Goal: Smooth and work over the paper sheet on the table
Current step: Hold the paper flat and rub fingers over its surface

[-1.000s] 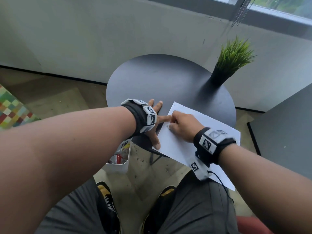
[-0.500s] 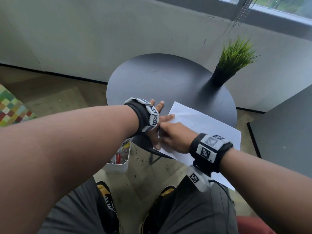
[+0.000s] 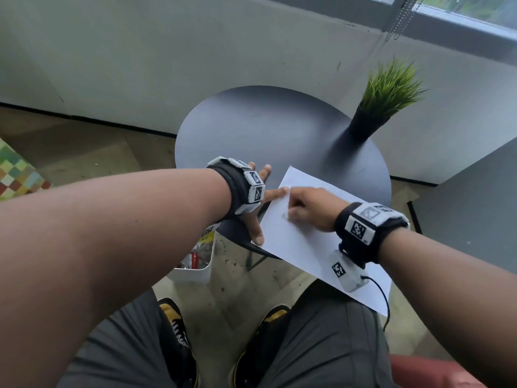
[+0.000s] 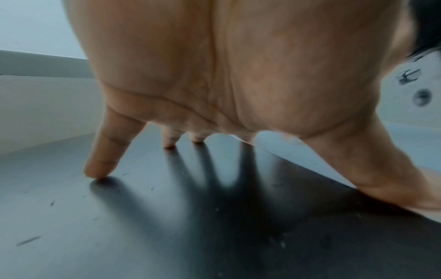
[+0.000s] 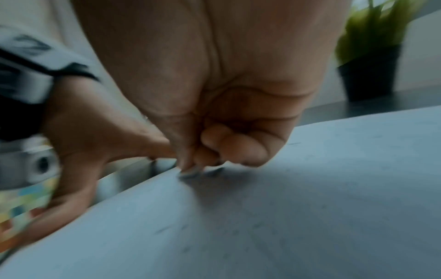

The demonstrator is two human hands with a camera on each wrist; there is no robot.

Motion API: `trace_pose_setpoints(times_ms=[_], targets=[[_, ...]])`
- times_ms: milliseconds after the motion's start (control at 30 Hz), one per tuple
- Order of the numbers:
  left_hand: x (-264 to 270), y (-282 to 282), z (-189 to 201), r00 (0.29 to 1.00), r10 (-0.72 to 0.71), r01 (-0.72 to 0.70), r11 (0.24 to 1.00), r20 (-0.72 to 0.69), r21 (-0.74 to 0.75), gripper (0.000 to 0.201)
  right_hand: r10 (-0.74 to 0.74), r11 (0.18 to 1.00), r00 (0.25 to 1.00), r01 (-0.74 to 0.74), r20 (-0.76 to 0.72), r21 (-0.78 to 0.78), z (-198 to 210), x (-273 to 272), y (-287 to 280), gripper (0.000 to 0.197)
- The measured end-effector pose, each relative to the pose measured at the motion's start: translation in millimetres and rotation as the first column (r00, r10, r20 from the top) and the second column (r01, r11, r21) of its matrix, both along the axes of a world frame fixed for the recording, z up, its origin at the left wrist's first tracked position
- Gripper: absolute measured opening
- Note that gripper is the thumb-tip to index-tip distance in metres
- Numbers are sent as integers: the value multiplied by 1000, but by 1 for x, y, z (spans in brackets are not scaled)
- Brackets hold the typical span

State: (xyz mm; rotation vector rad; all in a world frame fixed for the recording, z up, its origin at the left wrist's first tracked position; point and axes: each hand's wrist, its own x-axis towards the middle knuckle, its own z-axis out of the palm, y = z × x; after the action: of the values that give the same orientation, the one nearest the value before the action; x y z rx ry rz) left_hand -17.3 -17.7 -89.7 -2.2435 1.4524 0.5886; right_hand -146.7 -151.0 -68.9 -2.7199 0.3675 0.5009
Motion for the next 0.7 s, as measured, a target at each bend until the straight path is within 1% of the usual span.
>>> trace_pose_setpoints(times_ms=[33,67,100,133,200,233,267,300,333,367,400,433,467,500,533,567,600,633,667,700], targets=[[0,0,0,1000,1,-1,1000,6,4,143,-112,993,992,114,53,-22,-3,2,-5,11],[0,0,1,1000,-2,2,1000,10,8,143,-162,985,982,167,100,-50,-7,1,-3,11],[-1,0,2,1000,-7,7,1000,9,9,143,-135,987,983,145,126,-72,-10,-3,5,10],[0,-1,2,1000,-15,15,1000,6,8,143,-61,995,990,70,125,-69,-12,-7,17,8],[0,0,4,1000,-24,24,1000,10,17,143,158,987,985,-159,62,4,-11,-17,40,10],[0,0,5,1000,-24,24,999,12,24,143,220,974,975,-221,14,58,-7,-18,42,11],[0,0,6,1000,-23,23,999,13,27,143,228,971,973,-227,-13,79,-3,-16,36,11],[-1,-1,6,1000,-22,21,999,13,25,143,183,981,983,-181,-24,66,-2,-10,24,11],[-1,-1,6,1000,-18,18,1000,14,22,143,86,996,996,-86,-11,37,-2,-3,11,11],[-1,0,5,1000,-15,14,1000,17,21,143,-43,999,999,43,22,5,-2,2,0,11],[-1,0,5,1000,-14,13,1000,20,22,142,-167,985,984,169,70,-38,-6,5,-7,12],[-1,0,6,1000,-17,16,1000,22,24,142,-226,969,967,235,114,-71,-10,6,-6,12],[-1,0,5,1000,-22,22,1000,19,22,142,-215,970,966,228,144,-81,-15,3,2,13],[-1,0,5,1000,-26,26,1000,14,19,142,-158,984,976,168,151,-55,-19,0,14,13],[0,0,6,1000,-27,27,999,11,18,141,-68,997,987,70,142,-10,-20,-5,28,11],[0,0,6,1000,-26,26,999,12,22,141,23,998,993,-30,112,55,-18,-10,39,7],[0,0,6,1000,-25,25,999,13,29,142,97,990,993,-103,67,98,-14,-14,42,8],[0,0,6,1000,-22,21,999,10,30,143,128,986,992,-129,21,110,-9,-14,38,11],[0,0,7,1000,-18,18,999,6,26,144,107,991,994,-107,3,84,-7,-11,26,13],[0,0,6,1000,-17,17,1000,6,20,144,27,998,1000,-28,9,49,-6,-7,13,13]])
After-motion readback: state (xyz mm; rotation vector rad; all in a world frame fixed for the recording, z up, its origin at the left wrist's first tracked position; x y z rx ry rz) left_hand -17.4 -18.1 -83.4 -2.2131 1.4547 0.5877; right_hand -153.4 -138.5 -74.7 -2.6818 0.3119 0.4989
